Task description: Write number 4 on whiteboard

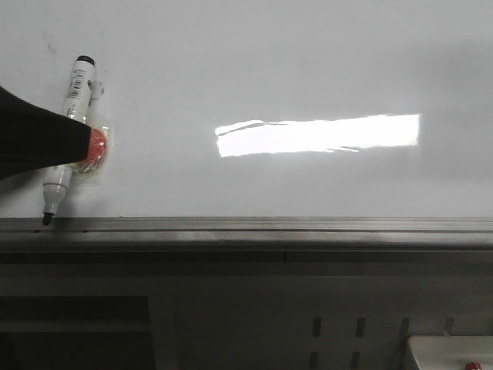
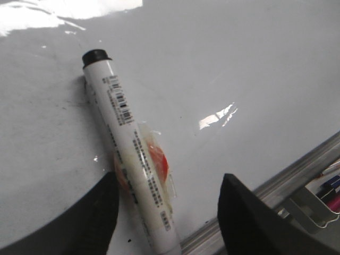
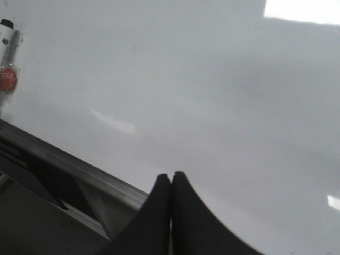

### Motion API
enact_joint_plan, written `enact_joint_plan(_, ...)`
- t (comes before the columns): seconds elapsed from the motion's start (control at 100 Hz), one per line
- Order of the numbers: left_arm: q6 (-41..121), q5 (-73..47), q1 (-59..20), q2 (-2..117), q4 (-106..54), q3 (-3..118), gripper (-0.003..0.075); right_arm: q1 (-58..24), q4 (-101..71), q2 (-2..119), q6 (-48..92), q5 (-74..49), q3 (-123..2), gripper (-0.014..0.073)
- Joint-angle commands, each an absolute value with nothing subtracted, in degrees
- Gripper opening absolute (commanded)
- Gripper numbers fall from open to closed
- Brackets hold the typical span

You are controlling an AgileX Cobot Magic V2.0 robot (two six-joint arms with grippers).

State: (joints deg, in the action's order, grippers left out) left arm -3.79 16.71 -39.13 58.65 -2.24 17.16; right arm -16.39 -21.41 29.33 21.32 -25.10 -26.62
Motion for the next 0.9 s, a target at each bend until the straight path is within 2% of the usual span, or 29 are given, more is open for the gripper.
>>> enact_joint_plan(0.0, -4.36, 20.17, -39.63, 61.32, -5.67, 19.70, 0.0388, -17.82, -21.31, 30.60, 22.13, -21.67, -29.64, -0.0064)
enact_joint_plan(0.04, -4.36, 20.17, -39.63, 62.37, -6.40, 19.70, 0.0382, -18.63, -21.31, 30.70, 22.13, -21.44, -29.80, -0.0064)
enact_joint_plan(0.1, -4.36, 19.46, -39.63, 63.63, -9.21, 19.70, 0.0330, -19.57, -21.31, 30.83, 22.13, -21.35, -30.10, -0.0064)
enact_joint_plan(0.17, -4.36, 17.50, -39.63, 64.34, -10.33, 19.70, 0.0190, -20.48, -21.31, 31.09, 22.13, -21.35, -30.15, -0.0064)
enact_joint_plan(0.25, -4.26, 17.00, -39.63, 64.44, -9.87, 19.70, -0.0024, -21.61, -21.31, 31.62, 22.24, -21.93, -30.15, -0.0064)
enact_joint_plan(0.43, -3.97, 18.72, -39.63, 64.09, -4.93, 19.70, -0.0020, -25.56, -21.31, 35.63, 22.24, -24.56, -31.66, -0.0064)
enact_joint_plan(0.6, -3.97, 20.95, -39.86, 61.66, 12.70, 19.70, -0.0020, -35.00, -21.31, 44.23, 23.24, -24.96, -36.89, -0.0048)
enact_joint_plan(0.69, -3.97, 22.66, -39.86, 60.25, 20.80, 19.70, -0.0020, -40.69, -21.31, 47.97, 24.67, -23.65, -40.76, 0.0080)
enact_joint_plan(0.81, -3.97, 27.34, -39.86, 59.38, 30.61, 19.50, -0.0020, -46.59, -21.31, 53.03, 24.67, -22.07, -45.83, 0.0373)
enact_joint_plan(0.86, -3.97, 29.95, -39.86, 59.38, 33.73, 19.50, -0.0020, -47.50, -21.31, 54.80, 24.67, -22.07, -47.72, 0.0439)
enact_joint_plan(0.89, -3.97, 31.83, -39.86, 59.51, 34.47, 19.50, -0.0020, -47.76, -21.31, 55.76, 24.67, -22.19, -48.93, 0.0449)
